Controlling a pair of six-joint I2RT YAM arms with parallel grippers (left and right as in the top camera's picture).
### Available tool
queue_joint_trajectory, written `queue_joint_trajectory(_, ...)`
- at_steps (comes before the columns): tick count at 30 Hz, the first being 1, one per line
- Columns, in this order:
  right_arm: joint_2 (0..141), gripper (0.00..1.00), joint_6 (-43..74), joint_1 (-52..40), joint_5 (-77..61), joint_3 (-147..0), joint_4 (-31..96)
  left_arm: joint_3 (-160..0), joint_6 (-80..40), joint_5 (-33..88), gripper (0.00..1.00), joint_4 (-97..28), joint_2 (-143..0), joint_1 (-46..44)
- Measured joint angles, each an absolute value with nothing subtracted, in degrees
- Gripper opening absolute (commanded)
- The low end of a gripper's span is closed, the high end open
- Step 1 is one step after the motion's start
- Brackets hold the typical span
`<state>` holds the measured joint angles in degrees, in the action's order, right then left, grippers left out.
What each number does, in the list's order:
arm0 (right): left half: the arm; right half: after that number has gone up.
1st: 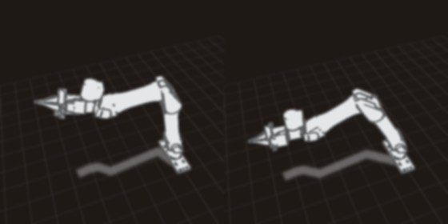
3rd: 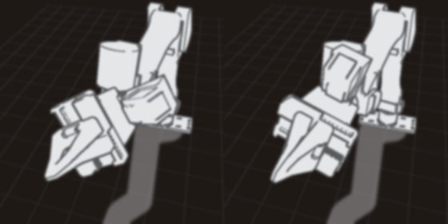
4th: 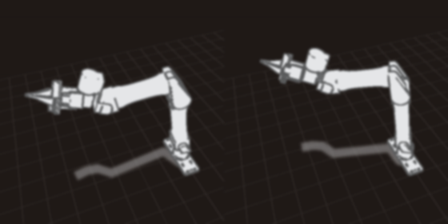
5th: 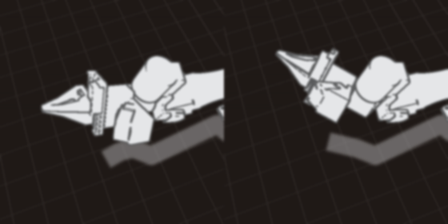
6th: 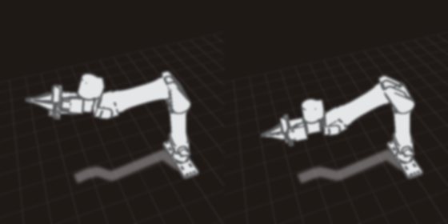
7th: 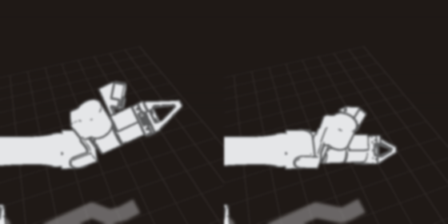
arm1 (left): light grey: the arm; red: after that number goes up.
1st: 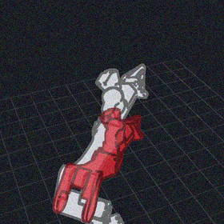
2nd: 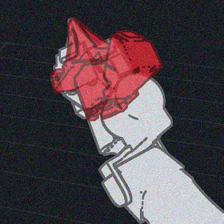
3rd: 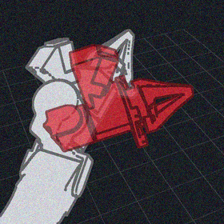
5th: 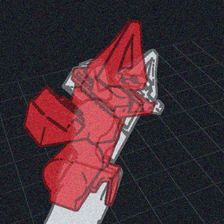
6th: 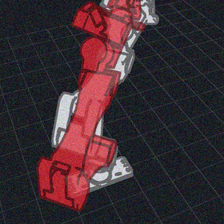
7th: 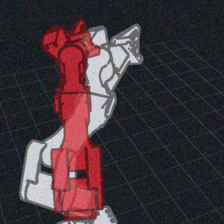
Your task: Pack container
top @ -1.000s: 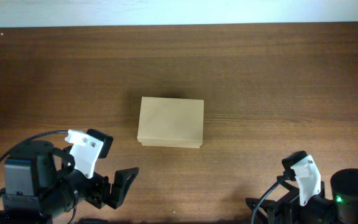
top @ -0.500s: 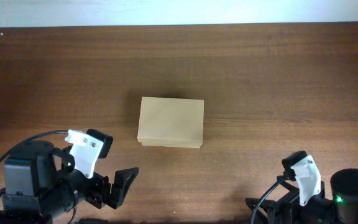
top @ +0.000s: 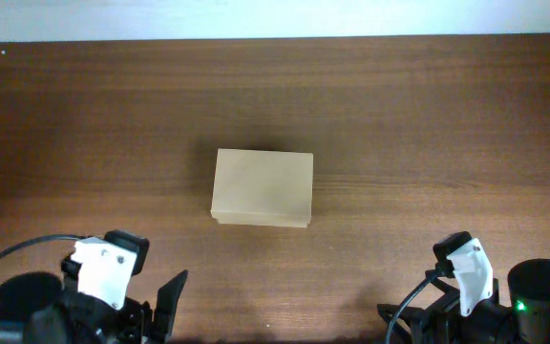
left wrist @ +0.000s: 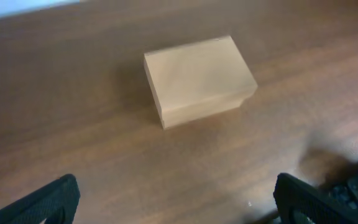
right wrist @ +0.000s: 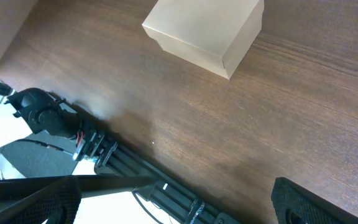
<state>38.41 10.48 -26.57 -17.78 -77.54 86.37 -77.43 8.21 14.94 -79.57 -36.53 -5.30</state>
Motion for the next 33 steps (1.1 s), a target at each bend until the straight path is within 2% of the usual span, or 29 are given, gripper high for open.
queue_joint_trajectory(5, 38.4, 0.99, 10.5, -26.6, -17.8, -77.4, 86.4, -70.5, 8.6, 16.4, 1.00, -67.6, -31.9, -5.3)
queue_joint_trajectory(17, 38.4, 0.99, 10.5, -26.6, -17.8, -77.2, 86.6, -36.3, 4.6, 22.9, 0.99, -38.5, -17.7, -5.3)
queue_joint_trajectory(25, 38.4, 0.99, 10.5, -26.6, -17.8, -77.2, 86.5, -20.7, 1.3, 24.7, 0.99, -31.4, -12.6, -5.3)
queue_joint_trajectory(33, 38.4, 0.99, 10.5, -26.6, -17.8, -77.2, 86.6, -12.3, -0.1, 25.1, 0.99, -29.6, -7.7, -5.3)
